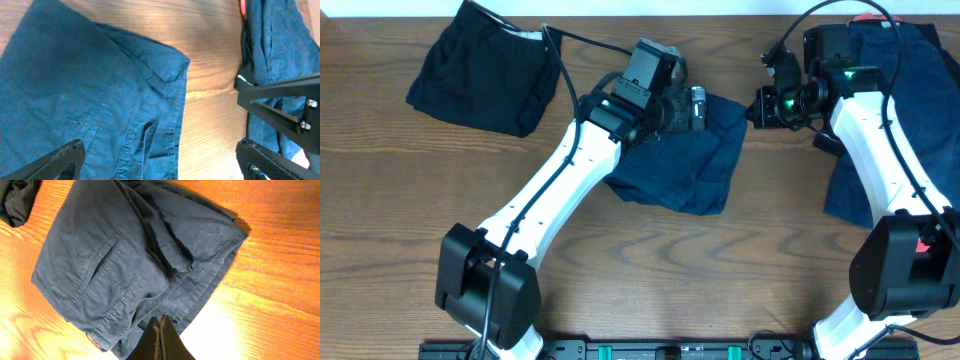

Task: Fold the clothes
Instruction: 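Press the folded shorts down with the right gripper, release left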

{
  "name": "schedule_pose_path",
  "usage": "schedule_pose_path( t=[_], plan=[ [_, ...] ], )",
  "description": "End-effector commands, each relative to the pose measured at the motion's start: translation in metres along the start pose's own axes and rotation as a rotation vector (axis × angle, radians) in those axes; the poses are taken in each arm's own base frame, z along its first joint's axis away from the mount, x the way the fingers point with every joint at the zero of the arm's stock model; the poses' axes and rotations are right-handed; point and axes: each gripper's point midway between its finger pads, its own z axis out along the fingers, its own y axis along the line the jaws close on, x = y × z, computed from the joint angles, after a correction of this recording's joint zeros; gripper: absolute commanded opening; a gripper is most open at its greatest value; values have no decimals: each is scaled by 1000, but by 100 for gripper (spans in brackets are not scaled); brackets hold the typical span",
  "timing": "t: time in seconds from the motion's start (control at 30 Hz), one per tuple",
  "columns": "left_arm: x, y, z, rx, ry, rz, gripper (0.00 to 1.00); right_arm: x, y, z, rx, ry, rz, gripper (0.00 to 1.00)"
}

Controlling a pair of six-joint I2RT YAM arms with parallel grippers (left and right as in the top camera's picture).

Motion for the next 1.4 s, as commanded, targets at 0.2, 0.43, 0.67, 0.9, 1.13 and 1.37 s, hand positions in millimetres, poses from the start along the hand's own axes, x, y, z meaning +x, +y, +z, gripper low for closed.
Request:
schedule_pose_path(
  t=[0.2, 0.43, 0.67, 0.9, 1.13, 1.37],
  plan=[
    [-43, 46, -44, -71, -107, -6, 98, 14, 23, 2, -38, 46, -39, 9],
    [-36, 114, -98, -203, -68, -137, 98, 42, 40, 43, -23, 152, -94, 34],
    [-10, 144, -108, -293, 44, -146, 98, 68, 32, 87, 54, 268, -43, 36],
    [-9, 149, -109, -325, 44, -146, 98, 90, 25, 117, 74, 355, -17, 44],
    [-9, 149, -109, -325, 44, -146, 98, 102, 18, 140, 85, 395, -1, 50],
    [-9, 149, -109, -325, 44, -146, 98, 88, 22, 144, 68, 341, 11, 27]
  ],
)
